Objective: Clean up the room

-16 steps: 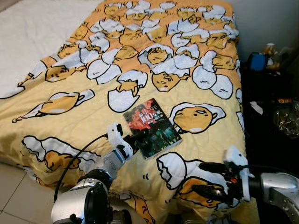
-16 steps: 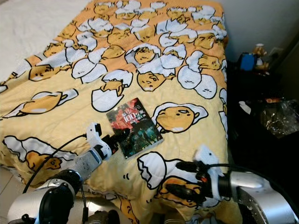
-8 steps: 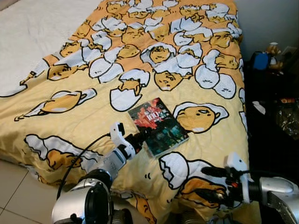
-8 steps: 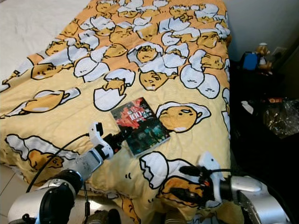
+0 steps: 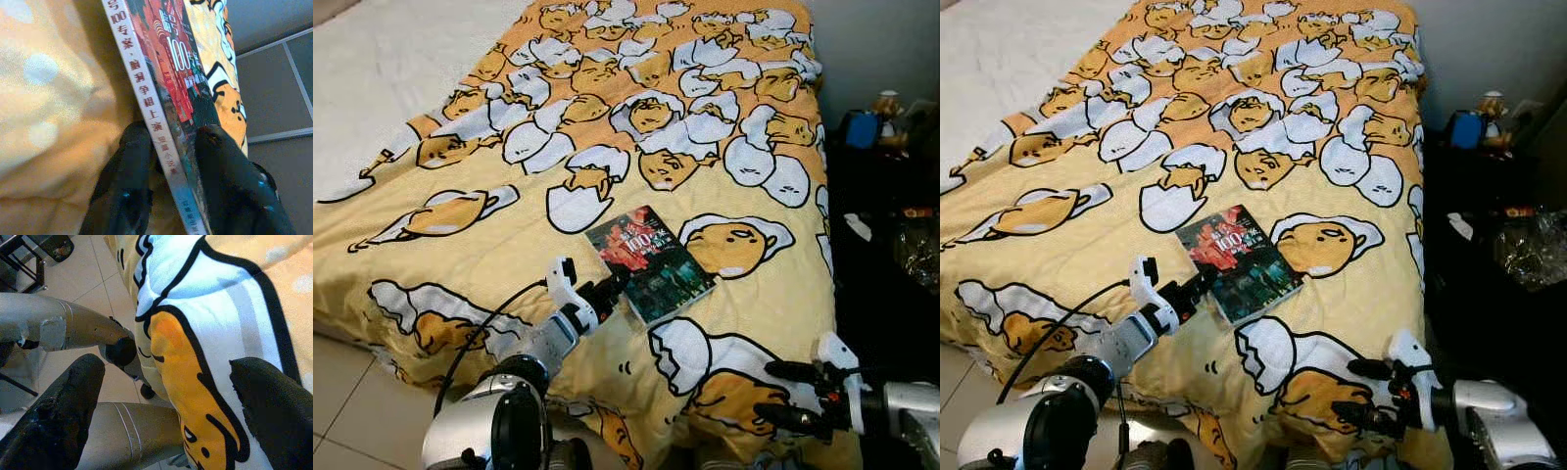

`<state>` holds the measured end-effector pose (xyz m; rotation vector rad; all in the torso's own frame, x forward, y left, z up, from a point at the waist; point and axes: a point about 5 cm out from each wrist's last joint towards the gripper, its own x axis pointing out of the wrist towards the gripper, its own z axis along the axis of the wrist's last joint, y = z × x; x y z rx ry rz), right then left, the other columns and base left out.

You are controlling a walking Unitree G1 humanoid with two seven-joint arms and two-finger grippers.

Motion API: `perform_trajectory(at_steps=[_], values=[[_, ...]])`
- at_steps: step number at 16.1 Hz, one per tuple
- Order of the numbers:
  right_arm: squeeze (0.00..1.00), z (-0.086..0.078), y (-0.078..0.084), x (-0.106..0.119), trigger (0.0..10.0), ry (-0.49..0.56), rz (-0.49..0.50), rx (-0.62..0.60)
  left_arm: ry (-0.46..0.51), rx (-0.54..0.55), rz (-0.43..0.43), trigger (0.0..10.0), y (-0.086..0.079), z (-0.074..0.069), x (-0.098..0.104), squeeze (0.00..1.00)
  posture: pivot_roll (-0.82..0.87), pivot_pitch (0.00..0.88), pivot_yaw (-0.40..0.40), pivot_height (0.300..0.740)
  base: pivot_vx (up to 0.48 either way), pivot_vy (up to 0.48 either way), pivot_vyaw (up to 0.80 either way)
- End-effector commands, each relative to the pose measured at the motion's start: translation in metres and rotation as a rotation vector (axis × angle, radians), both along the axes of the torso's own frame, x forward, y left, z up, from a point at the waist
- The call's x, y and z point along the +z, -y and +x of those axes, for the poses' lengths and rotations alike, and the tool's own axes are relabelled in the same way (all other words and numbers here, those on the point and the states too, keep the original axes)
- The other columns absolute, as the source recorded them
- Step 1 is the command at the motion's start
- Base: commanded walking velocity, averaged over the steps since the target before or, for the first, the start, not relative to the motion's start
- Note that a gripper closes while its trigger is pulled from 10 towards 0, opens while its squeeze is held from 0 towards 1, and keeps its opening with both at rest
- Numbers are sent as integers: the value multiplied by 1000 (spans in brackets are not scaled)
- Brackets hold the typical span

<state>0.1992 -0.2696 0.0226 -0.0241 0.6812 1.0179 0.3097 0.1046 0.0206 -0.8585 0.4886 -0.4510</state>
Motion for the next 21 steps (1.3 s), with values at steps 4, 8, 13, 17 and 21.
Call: perform_trajectory(at_steps=[4,8,13,17,21], values=[[0,-2,3,-9,10000,8,-12,10,9,-6,-7,0,5,3,4,0,-331,108,57,740,0,0,0],[0,39,-20,-5,10000,261,3,-247,79,-36,-10,0,2,8,12,0,-293,68,70,740,0,0,0],[0,89,-149,84,10000,623,203,-436,138,-44,19,0,-11,12,19,0,-227,0,96,740,0,0,0],[0,93,-165,136,10000,713,255,-506,166,-35,12,0,-19,15,24,0,-207,0,99,740,0,0,0],[0,90,-121,175,10000,741,323,-683,252,-39,-12,0,-27,19,35,0,-188,0,103,740,0,0,0]])
